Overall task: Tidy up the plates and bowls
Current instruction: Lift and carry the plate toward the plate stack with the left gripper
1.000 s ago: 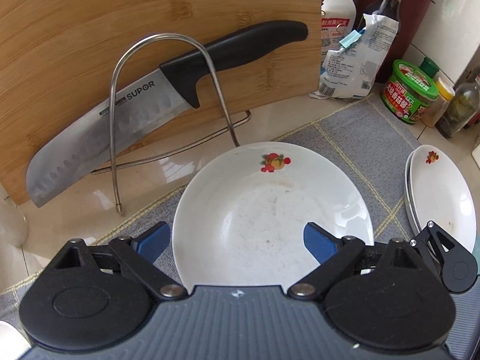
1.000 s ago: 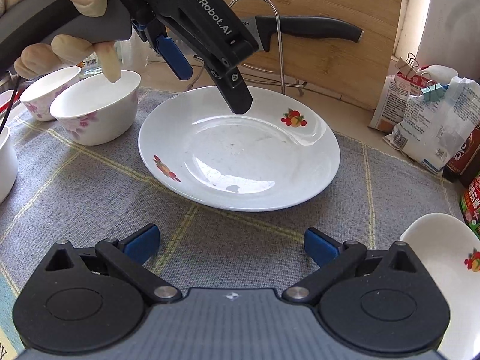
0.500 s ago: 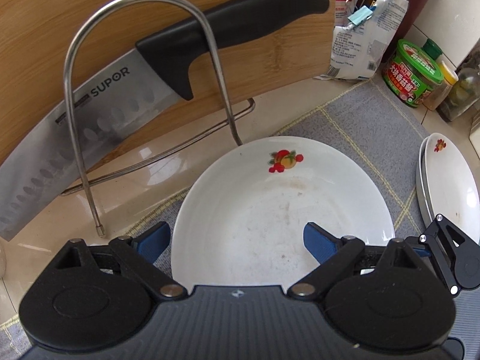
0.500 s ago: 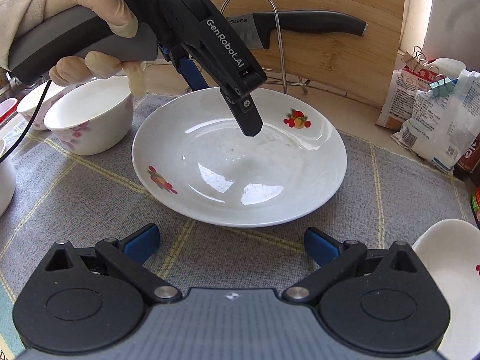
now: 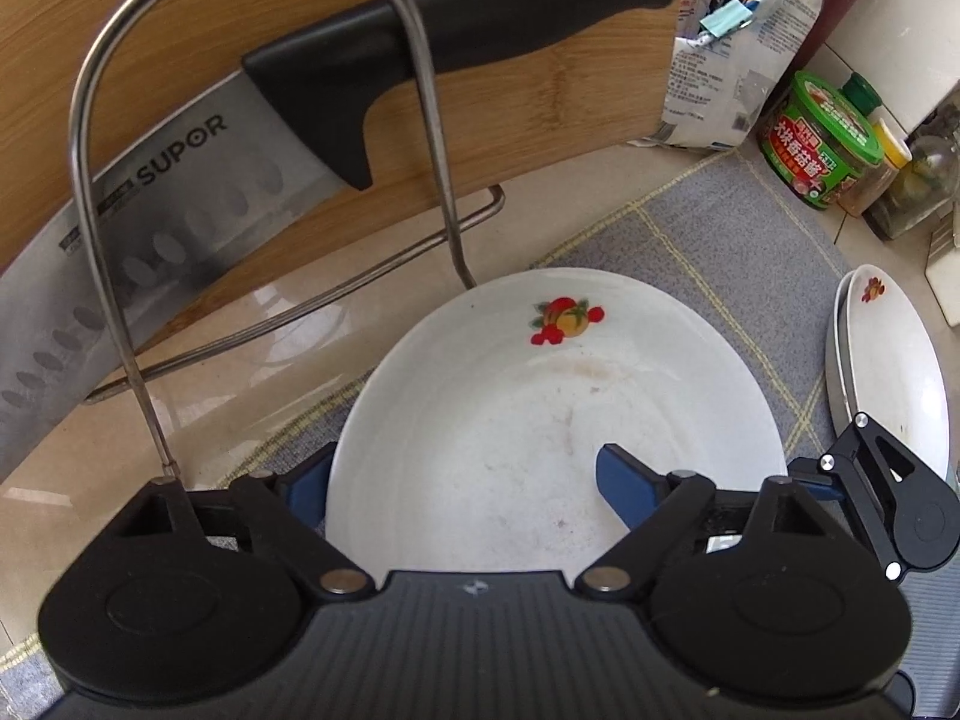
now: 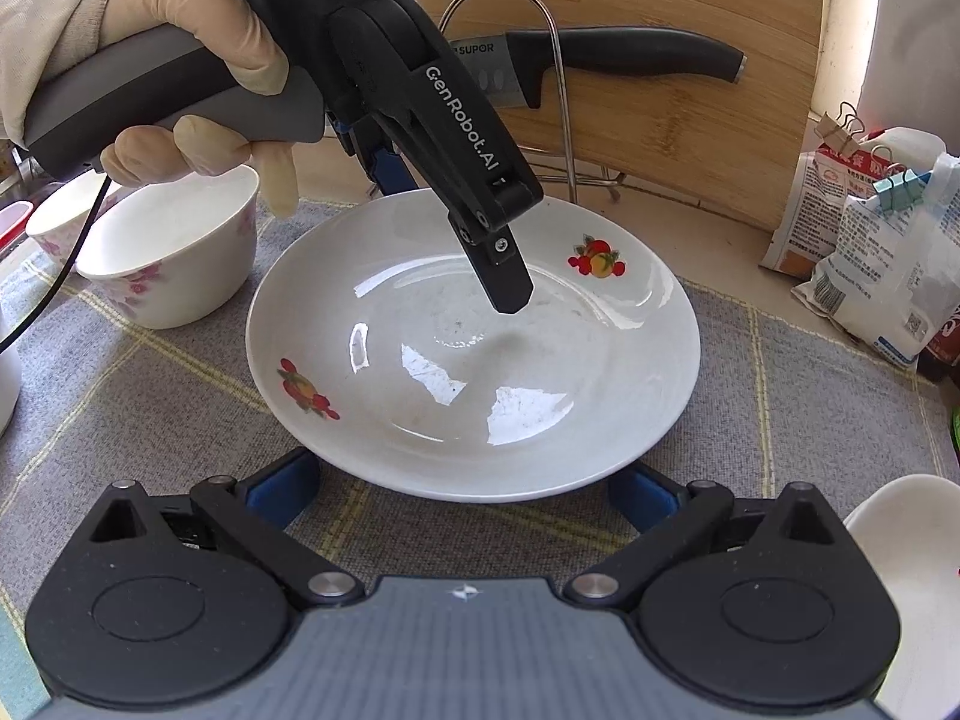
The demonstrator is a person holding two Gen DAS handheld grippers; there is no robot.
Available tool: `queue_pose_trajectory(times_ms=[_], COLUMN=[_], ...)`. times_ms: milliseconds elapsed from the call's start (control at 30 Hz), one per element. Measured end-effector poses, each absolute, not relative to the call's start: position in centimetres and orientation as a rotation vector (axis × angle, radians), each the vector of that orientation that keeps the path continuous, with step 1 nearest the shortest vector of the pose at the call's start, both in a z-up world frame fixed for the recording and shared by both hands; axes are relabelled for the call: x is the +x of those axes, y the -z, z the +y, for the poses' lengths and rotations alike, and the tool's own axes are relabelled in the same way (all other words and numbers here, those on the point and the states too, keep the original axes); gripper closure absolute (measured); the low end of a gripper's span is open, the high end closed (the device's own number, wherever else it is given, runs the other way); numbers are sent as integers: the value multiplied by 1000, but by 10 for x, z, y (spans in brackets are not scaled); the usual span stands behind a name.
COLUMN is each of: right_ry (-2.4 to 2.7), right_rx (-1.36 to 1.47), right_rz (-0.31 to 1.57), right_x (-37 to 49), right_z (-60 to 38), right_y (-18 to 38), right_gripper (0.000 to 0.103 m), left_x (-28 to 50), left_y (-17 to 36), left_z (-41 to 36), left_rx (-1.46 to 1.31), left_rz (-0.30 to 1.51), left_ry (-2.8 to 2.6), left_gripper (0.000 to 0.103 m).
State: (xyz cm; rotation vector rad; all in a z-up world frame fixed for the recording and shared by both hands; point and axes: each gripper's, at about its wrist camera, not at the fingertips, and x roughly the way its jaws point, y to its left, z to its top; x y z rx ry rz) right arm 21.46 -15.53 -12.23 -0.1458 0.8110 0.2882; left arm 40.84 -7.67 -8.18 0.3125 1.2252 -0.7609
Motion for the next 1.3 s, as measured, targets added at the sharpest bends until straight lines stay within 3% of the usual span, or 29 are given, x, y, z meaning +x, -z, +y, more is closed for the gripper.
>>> queue_pose_trajectory(times_ms=[467,1300], right_ry=[-295,-296], right_rx=[-153,-183], right_rz=[801,806], right_x=[220,221], right_z=[-157,-155], right_y=[121,117], right_gripper=[0,0], left_x=[414,410], left_y=[80,77], left_z=[-80,-78], left_rx=[318,322], left_rz=[1233,1225], left_ry=[773,787], left_gripper=[21,22])
